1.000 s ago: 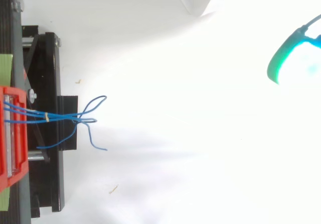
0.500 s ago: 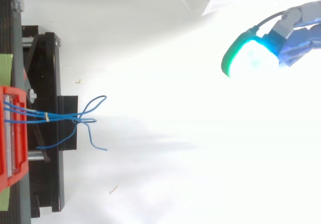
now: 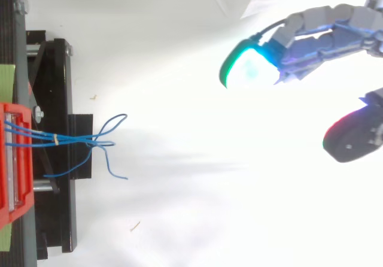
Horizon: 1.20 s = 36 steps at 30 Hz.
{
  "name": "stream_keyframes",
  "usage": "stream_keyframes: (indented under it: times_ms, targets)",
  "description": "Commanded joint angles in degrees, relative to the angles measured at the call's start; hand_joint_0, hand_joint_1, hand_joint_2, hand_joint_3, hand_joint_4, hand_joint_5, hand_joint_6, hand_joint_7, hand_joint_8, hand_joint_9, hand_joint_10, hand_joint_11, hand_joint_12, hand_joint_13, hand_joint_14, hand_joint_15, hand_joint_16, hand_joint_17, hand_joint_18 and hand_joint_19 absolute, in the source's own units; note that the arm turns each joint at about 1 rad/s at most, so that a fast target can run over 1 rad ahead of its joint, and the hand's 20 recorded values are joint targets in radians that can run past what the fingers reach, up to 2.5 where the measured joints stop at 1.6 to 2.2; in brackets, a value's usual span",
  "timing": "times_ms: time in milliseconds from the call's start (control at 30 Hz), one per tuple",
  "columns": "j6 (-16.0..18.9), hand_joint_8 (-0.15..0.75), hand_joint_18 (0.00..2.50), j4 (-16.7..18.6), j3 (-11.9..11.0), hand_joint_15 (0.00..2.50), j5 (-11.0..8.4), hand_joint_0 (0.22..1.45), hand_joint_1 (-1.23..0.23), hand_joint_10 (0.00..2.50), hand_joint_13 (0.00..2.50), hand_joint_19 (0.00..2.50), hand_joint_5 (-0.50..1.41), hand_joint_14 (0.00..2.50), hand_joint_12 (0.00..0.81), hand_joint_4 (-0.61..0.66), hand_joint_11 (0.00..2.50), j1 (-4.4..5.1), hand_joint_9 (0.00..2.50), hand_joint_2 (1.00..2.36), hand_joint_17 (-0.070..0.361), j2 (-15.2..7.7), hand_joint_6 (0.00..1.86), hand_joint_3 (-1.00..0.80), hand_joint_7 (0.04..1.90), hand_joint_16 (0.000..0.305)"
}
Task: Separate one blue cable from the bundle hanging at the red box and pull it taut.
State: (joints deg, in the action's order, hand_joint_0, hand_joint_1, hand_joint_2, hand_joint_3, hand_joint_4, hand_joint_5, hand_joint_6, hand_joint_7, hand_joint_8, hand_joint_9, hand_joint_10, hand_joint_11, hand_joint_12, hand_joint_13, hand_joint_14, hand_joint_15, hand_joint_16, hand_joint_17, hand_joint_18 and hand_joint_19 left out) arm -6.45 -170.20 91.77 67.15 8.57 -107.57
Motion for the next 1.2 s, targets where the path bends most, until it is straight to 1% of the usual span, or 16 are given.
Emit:
stream_keyframes:
  times_ms: [0,100,167,300,467,500,600,633,667,767,833,900,967,1067,1100,1167]
  targets:
    - [0.4,0.235,0.49,0.1,-2.6,0.25,-0.36,0.51,-0.69,0.01,0.56,0.46,-0.21,0.01,0.366,0.17,0.32,-0.4,0.52,1.0,0.111,-3.6,0.5,-0.49,0.78,0.049]
    - [0.9,0.235,0.49,0.0,-4.1,0.25,-0.27,0.51,-0.69,0.01,0.56,0.46,-0.21,0.01,0.365,0.17,0.32,-0.58,0.52,1.0,0.111,-5.6,0.5,-0.49,0.78,0.049]
    - [0.7,0.236,0.49,0.2,-4.1,0.25,-0.36,0.51,-0.69,0.01,0.56,0.46,-0.21,0.01,0.366,0.17,0.33,-0.58,0.52,1.0,0.111,-5.9,0.5,-0.48,0.78,0.049]
    - [-0.1,0.235,0.49,1.8,-4.1,0.25,-2.2,0.51,-0.69,0.01,0.56,0.46,-0.21,0.01,0.366,0.18,0.33,-0.4,0.52,1.0,0.111,-5.9,0.5,-0.48,0.78,0.049]
    - [-1.1,0.235,0.49,2.0,-4.1,0.25,-2.73,0.51,-0.69,0.01,0.56,0.45,-0.21,0.01,0.365,0.18,0.33,-0.22,0.52,1.0,0.111,-6.0,0.5,-0.49,0.78,0.049]
    - [-2.2,0.238,0.49,2.5,-4.1,0.26,-3.61,0.51,-0.69,0.01,0.56,0.45,-0.21,0.01,0.366,0.18,0.33,0.04,0.52,1.0,0.111,-6.2,0.5,-0.48,0.78,0.049]
    - [-2.4,0.236,0.49,3.4,-4.1,0.26,-4.4,0.51,-0.69,0.01,0.56,0.45,-0.21,0.01,0.364,0.18,0.33,0.13,0.52,1.0,0.11,-7.3,0.5,-0.49,0.78,0.049]
    - [-2.2,0.236,0.49,3.9,-5.1,0.25,-4.58,0.51,-0.69,0.01,0.56,0.45,-0.21,0.01,0.365,0.18,0.34,0.13,0.52,1.0,0.11,-8.4,0.5,-0.49,0.78,0.049]
    - [-2.2,0.237,0.49,3.9,-5.1,0.25,-4.58,0.51,-0.69,0.01,0.56,0.45,-0.21,0.01,0.365,0.18,0.34,0.13,0.52,1.0,0.11,-8.4,0.5,-0.49,0.78,0.049]
    - [-2.1,0.24,0.49,3.4,-7.7,0.25,-4.4,0.51,-0.68,0.01,0.57,0.45,-0.21,0.01,0.364,0.18,0.33,-0.05,0.53,1.0,0.11,-10.6,0.5,-0.49,0.78,0.049]
    - [-0.9,0.24,0.49,2.0,-10.7,0.26,-4.05,0.51,-0.68,0.01,0.57,0.45,-0.21,0.01,0.363,0.18,0.34,-0.4,0.53,1.0,0.109,-13.7,0.5,-0.49,0.78,0.049]
    - [-0.5,0.24,0.49,2.1,-11.0,0.26,-3.7,0.51,-0.68,0.01,0.57,0.45,-0.21,0.01,0.364,0.18,0.34,-0.49,0.53,1.0,0.109,-14.3,0.5,-0.49,0.78,0.048]
    - [-0.5,0.236,0.49,2.8,-11.0,0.25,-3.7,0.51,-0.68,0.01,0.57,0.45,-0.21,0.01,0.363,0.18,0.33,-0.22,0.53,1.0,0.109,-14.6,0.5,-0.49,0.78,0.048]
    - [-0.1,0.236,0.49,5.5,-11.2,0.25,-3.43,0.51,-0.68,0.01,0.57,0.45,-0.21,0.01,0.362,0.19,0.33,-0.31,0.52,1.0,0.109,-15.9,0.5,-0.49,0.78,0.048]
    - [0.7,0.235,0.49,6.7,-12.1,0.26,-2.29,0.51,-0.68,0.01,0.57,0.45,-0.21,0.01,0.363,0.19,0.33,-0.58,0.53,1.0,0.109,-16.4,0.5,-0.49,0.78,0.048]
    - [1.5,0.236,0.49,7.5,-12.6,0.26,-1.32,0.51,-0.68,0.01,0.57,0.45,-0.21,0.01,0.363,0.19,0.33,-0.58,0.53,1.0,0.109,-17.8,0.5,-0.49,0.78,0.048]
